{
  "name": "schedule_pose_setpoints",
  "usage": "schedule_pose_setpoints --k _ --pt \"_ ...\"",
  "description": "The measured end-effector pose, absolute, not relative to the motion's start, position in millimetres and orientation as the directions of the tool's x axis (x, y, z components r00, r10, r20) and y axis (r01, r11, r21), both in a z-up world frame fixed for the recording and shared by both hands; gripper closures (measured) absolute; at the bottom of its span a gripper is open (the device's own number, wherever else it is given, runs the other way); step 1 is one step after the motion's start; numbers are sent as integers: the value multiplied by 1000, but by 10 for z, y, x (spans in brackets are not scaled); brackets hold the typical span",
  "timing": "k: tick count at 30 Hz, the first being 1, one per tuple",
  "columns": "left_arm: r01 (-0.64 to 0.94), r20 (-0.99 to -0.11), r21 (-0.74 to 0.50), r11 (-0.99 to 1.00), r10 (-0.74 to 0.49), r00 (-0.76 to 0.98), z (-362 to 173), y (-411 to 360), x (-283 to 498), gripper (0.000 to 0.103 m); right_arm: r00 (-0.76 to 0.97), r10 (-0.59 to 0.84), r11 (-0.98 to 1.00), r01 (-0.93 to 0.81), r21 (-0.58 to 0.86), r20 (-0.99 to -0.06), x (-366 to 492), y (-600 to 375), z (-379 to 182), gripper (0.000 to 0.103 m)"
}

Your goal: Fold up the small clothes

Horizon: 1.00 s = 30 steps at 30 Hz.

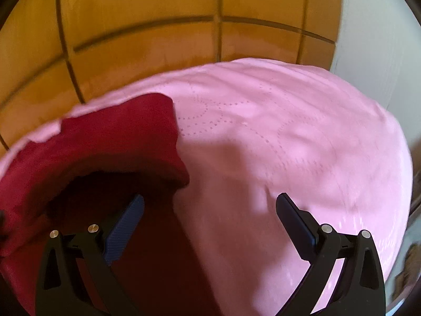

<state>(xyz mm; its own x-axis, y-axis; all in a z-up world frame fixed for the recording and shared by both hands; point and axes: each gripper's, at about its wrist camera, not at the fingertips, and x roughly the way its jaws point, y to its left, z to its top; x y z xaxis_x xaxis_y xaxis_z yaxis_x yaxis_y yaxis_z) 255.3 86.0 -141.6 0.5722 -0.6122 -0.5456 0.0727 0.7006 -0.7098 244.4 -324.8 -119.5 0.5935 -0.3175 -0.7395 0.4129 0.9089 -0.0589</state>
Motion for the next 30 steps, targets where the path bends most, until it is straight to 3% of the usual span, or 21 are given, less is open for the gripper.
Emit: schedule_pose_setpoints --k 2,6,9,11,14,17,23,25,26,28,30 --pt "44 -532 -734 677 -615 582 -1353 997 2528 98 541 -358 894 433 -113 -761 2574 -3301 -1257 4" --pt "24 -540 -732 681 -601 589 -1293 1208 2460 99 616 -360 868 497 -9 -700 2427 -3434 -1080 4" --pt "15 -590 -682 731 -562 580 -1391 1259 2433 98 628 -436 873 470 -133 -645 2380 -3262 -1060 4" --pt "-11 -605 -692 722 -571 555 -1557 1286 2446 98 576 -469 862 465 -203 -670 2456 -3232 -1189 4" --pt "28 -612 -654 756 -550 568 -1616 1212 2435 96 513 -454 856 477 -198 -728 2562 -3357 -1327 4" --pt "53 -625 -604 795 -514 588 -1600 1108 2427 95 504 -465 853 474 -217 -728 2569 -3350 -1339 4" --pt "72 -586 -633 771 -537 607 -1601 1146 2406 92 527 -421 873 457 -172 -738 2494 -3376 -1301 4" --pt "88 -584 -616 783 -529 616 -1567 1115 2360 85 516 -418 868 469 -162 -748 2389 -3389 -1259 4" --pt "101 -584 -604 790 -526 619 -1542 1086 2340 76 512 -418 866 475 -159 -750 2341 -3372 -1244 4" --pt "140 -580 -576 805 -524 624 -1483 1008 2297 57 517 -402 868 477 -136 -756 2173 -3351 -1185 4" --pt "184 -580 -528 829 -510 635 -1413 909 2235 31 539 -409 867 482 -129 -737 2028 -3288 -1104 4"
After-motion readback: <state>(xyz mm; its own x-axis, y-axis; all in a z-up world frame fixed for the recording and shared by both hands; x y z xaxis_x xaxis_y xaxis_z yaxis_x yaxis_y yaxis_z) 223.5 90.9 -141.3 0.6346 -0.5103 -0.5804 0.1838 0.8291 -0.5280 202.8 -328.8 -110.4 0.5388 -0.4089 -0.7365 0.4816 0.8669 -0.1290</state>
